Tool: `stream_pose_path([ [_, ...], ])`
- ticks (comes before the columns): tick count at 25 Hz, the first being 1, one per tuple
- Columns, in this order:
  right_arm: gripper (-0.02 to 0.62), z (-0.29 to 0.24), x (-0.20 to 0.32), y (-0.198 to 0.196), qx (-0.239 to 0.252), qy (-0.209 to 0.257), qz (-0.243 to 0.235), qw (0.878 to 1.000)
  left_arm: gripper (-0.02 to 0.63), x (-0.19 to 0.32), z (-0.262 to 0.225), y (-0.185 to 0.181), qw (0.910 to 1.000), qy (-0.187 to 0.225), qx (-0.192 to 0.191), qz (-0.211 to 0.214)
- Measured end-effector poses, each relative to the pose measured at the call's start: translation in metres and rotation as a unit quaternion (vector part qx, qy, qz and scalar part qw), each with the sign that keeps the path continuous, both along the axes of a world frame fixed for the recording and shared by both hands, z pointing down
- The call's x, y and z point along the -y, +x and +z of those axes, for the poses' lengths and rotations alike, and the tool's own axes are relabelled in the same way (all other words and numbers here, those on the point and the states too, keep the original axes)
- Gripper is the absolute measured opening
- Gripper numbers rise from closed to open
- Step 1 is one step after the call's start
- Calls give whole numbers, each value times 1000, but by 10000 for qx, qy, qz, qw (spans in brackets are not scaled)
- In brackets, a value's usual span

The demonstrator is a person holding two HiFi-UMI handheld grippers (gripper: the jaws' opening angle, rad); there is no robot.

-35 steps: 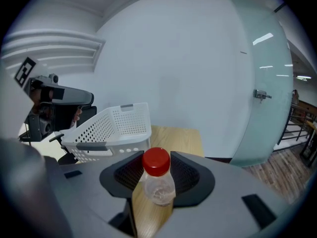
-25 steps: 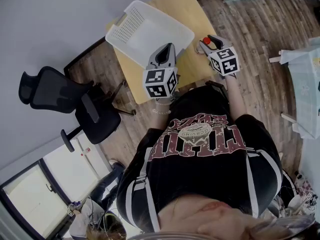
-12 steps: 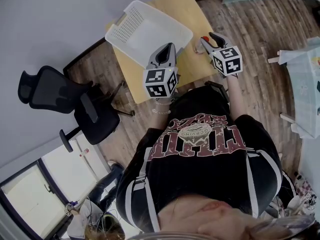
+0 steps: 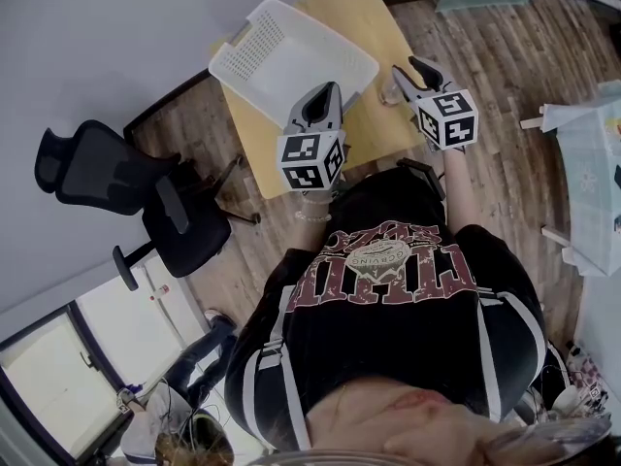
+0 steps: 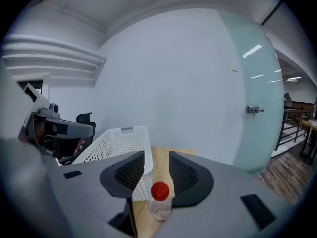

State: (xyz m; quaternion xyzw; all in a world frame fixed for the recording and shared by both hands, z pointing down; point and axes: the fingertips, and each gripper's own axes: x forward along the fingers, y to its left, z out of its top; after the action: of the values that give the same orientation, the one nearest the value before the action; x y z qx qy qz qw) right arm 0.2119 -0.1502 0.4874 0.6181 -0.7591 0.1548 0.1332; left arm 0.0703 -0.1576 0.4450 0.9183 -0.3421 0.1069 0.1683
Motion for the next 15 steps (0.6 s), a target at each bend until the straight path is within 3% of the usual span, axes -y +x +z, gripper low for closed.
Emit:
stream_pose_path([
  [10, 166, -24, 12, -23, 31, 256, -286, 9993, 48, 4, -3, -11, 9998, 46, -54, -164],
  [15, 128, -33, 18, -41, 45, 367, -480, 9982, 48, 7, -6, -18, 9996, 68, -107, -263],
])
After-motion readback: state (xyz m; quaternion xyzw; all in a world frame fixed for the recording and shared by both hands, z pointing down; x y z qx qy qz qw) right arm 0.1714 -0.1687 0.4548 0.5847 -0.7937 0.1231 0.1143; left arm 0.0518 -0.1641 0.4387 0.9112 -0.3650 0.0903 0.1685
